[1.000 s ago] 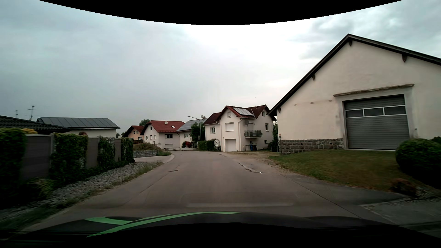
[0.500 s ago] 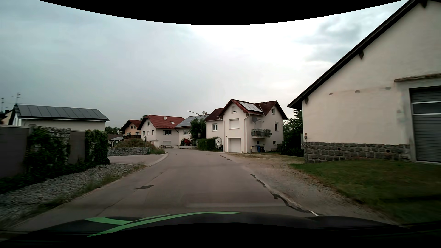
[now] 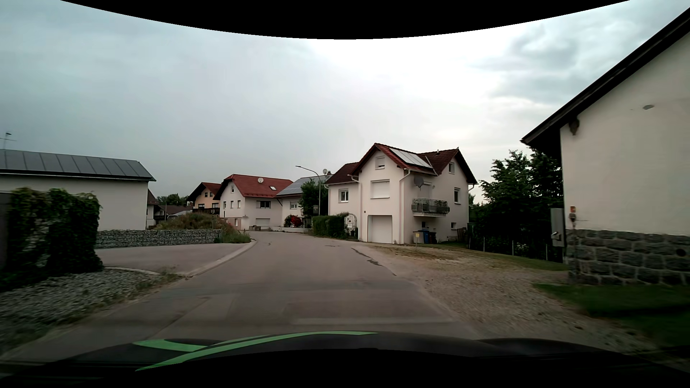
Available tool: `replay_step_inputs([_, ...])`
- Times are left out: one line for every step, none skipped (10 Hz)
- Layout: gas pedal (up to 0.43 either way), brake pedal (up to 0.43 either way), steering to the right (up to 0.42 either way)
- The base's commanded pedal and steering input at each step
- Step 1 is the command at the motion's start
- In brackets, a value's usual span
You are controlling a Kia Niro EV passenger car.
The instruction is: Follow the waypoints while adhering to traffic rules and regulations
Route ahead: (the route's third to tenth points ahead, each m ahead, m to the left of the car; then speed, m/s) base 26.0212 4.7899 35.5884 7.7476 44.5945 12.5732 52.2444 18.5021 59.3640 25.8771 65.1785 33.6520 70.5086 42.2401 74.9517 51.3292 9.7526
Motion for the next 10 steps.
replay_step_inputs([0.047,0.0,-0.031])
replay_step_inputs([0.047,0.0,-0.035])
replay_step_inputs([0.047,0.0,-0.036])
replay_step_inputs([0.047,0.0,-0.038])
replay_step_inputs([0.047,0.0,-0.038])
replay_step_inputs([0.047,0.0,-0.039])
replay_step_inputs([0.047,0.0,-0.04])
replay_step_inputs([0.047,0.0,-0.04])
replay_step_inputs([0.047,0.0,-0.041])
replay_step_inputs([0.047,0.0,-0.041])
